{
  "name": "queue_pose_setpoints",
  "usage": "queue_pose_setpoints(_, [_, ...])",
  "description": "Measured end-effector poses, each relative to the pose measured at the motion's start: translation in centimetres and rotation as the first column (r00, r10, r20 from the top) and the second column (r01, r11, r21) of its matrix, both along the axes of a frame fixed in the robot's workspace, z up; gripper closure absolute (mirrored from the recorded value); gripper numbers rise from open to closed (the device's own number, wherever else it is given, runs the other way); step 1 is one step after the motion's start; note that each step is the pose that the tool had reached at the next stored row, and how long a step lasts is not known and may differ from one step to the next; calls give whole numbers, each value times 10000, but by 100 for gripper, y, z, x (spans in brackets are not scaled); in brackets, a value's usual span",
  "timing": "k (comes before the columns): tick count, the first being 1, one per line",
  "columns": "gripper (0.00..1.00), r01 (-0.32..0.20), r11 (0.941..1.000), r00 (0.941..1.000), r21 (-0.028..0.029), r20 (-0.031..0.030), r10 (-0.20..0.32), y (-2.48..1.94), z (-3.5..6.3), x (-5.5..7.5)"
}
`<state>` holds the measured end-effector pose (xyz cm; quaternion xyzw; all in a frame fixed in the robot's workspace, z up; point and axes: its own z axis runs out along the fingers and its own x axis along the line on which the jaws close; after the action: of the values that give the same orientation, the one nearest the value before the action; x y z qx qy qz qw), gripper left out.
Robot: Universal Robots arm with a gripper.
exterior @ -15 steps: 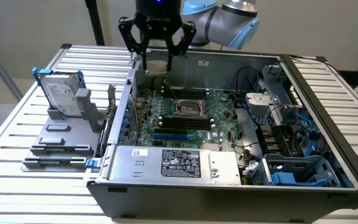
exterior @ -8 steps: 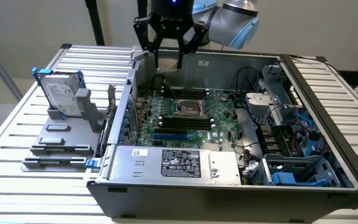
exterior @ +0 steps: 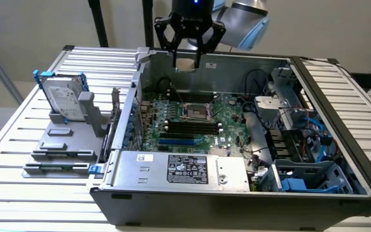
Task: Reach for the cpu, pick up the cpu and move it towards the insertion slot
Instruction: 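Pick up the cpu and move it towards the insertion slot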
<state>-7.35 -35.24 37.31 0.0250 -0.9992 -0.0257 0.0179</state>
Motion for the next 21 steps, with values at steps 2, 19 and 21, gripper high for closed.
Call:
queue_pose_setpoints(2, [45, -1, 10000, 10000, 0, 0, 1, 44, -15, 74])
queue_pose_setpoints(19, [45, 416, 9991, 9990, 2, 143, -416, 132, -114, 439])
queue_pose_setpoints(21, [45, 430, 9991, 9988, 7, 234, -430, 163, -126, 430])
